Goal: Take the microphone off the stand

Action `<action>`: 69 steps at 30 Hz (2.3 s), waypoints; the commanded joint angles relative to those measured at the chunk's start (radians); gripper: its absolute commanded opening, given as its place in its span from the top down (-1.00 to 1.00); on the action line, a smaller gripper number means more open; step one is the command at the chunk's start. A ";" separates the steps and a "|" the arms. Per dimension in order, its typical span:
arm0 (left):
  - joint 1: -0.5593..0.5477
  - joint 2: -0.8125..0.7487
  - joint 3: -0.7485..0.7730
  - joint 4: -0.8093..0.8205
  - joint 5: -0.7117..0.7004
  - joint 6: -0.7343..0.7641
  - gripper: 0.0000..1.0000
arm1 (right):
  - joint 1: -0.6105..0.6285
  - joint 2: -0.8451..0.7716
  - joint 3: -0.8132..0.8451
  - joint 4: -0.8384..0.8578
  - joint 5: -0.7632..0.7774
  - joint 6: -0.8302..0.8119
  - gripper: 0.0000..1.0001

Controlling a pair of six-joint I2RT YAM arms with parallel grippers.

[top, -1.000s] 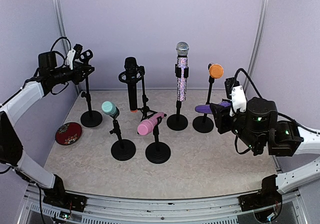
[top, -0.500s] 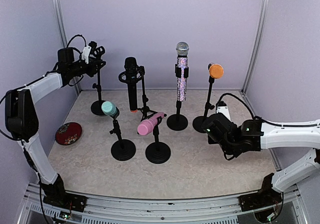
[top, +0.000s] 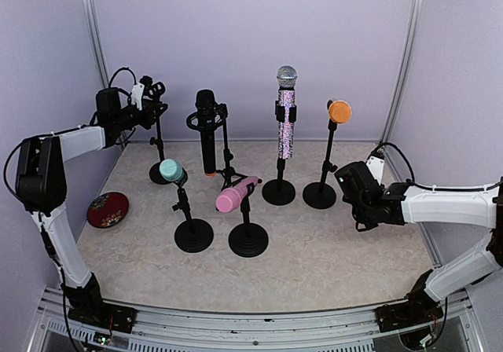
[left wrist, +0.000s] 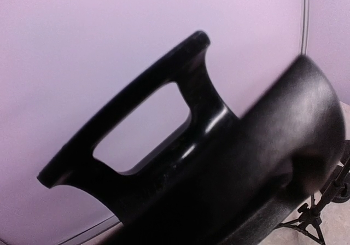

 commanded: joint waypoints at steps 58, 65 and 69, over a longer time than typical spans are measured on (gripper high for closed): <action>0.089 -0.527 -0.190 -0.654 0.178 0.209 -0.98 | -0.185 0.279 -0.093 -0.074 -0.358 0.334 -0.56; 0.091 -0.548 -0.146 -0.770 0.201 0.246 -0.98 | -0.142 0.054 -0.086 -0.058 -0.309 0.121 -1.00; 0.091 -0.579 -0.140 -0.804 0.225 0.232 -0.98 | -0.093 -0.131 -0.113 -0.023 -0.309 -0.019 -1.00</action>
